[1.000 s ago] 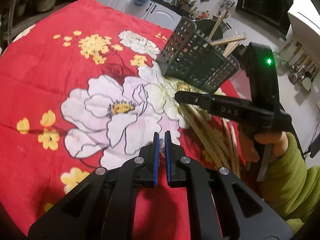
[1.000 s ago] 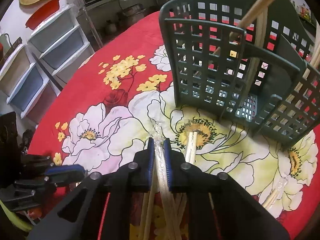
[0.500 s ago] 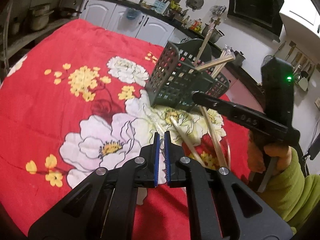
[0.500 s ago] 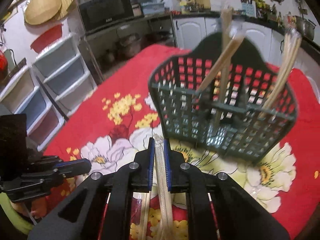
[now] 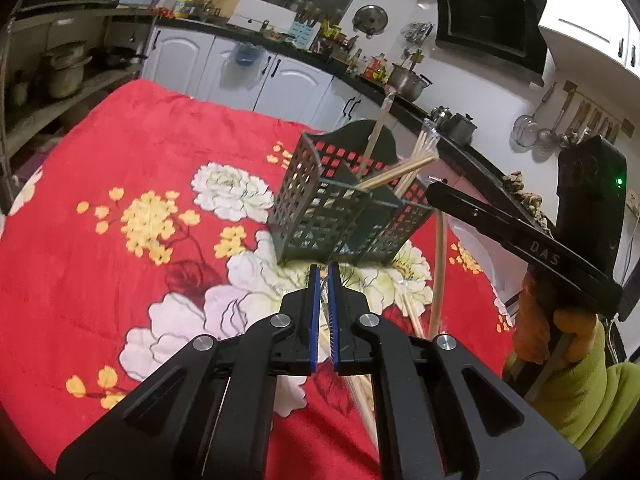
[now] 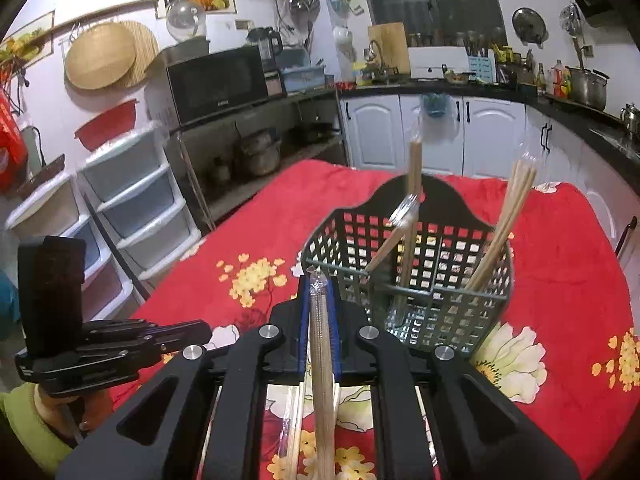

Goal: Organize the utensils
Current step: 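Lift the held chopsticks with both tools and carry them above the green caddy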

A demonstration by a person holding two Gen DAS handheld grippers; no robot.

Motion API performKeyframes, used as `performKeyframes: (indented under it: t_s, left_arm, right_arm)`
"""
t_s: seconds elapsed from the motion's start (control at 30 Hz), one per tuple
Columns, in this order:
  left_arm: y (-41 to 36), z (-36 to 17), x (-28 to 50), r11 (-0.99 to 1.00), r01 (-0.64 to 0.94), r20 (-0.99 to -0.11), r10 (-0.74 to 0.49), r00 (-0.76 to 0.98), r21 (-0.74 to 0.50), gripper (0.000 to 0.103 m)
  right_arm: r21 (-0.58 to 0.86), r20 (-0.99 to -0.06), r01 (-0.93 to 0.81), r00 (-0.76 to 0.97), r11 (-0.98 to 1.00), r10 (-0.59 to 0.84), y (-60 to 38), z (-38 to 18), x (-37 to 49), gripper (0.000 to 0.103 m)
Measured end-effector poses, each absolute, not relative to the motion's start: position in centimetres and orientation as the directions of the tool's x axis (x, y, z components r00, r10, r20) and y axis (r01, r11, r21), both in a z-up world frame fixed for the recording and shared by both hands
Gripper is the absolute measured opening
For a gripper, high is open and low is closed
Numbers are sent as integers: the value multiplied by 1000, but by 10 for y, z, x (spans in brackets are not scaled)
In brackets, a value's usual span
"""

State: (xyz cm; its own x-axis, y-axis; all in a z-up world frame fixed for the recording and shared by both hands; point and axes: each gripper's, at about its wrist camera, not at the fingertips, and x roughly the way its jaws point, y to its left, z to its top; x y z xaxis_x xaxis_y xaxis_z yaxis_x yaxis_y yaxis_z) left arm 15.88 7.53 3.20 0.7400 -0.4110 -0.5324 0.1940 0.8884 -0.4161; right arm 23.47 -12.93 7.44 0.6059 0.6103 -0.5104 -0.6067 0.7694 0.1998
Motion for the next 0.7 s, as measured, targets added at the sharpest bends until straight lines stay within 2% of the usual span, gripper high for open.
performKeyframes:
  t_s: [0.7]
  left_arm:
    - [55,75,177,899,265,-485,-416,769,-350,2]
  right_arm:
    - [191,-413,-567,694,801,590,-166,107,223,9]
